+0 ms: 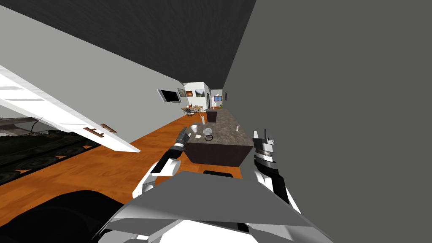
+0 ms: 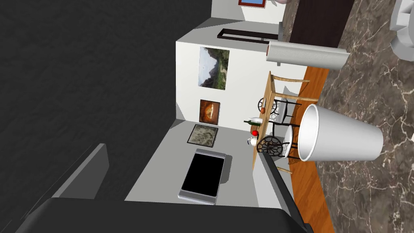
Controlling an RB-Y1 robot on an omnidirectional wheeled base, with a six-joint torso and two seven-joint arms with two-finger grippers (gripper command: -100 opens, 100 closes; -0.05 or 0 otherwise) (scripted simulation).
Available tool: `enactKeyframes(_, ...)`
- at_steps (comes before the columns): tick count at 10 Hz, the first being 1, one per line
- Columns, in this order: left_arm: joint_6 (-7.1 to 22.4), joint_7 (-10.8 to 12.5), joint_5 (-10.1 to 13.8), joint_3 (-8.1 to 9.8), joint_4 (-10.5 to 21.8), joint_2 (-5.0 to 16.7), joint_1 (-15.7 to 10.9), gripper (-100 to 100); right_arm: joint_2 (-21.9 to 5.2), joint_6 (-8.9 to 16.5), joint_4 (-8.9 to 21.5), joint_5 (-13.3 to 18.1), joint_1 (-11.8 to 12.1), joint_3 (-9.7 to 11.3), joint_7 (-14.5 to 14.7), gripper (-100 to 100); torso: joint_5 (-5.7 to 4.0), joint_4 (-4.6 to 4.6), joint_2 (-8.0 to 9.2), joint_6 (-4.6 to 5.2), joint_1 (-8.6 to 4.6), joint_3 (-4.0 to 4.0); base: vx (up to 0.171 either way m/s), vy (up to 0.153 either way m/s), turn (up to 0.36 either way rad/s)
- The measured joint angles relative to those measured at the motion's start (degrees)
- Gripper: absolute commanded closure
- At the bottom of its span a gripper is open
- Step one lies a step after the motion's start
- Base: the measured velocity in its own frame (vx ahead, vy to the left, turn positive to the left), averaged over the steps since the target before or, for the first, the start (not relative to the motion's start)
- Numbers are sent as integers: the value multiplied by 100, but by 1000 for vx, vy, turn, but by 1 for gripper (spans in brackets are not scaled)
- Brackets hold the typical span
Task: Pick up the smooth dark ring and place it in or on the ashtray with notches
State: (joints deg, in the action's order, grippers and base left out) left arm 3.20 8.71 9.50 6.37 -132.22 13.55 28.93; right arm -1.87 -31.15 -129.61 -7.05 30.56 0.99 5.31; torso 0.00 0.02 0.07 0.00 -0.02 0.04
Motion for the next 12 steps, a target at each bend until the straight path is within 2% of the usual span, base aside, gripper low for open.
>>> enactKeyframes(12, 1853, 765, 261, 142, 13, 278, -173, -100, 0, 0, 0, 0, 0, 0, 0, 0, -1, -1, -5, -1, -3, -3, -14, -10, -13)
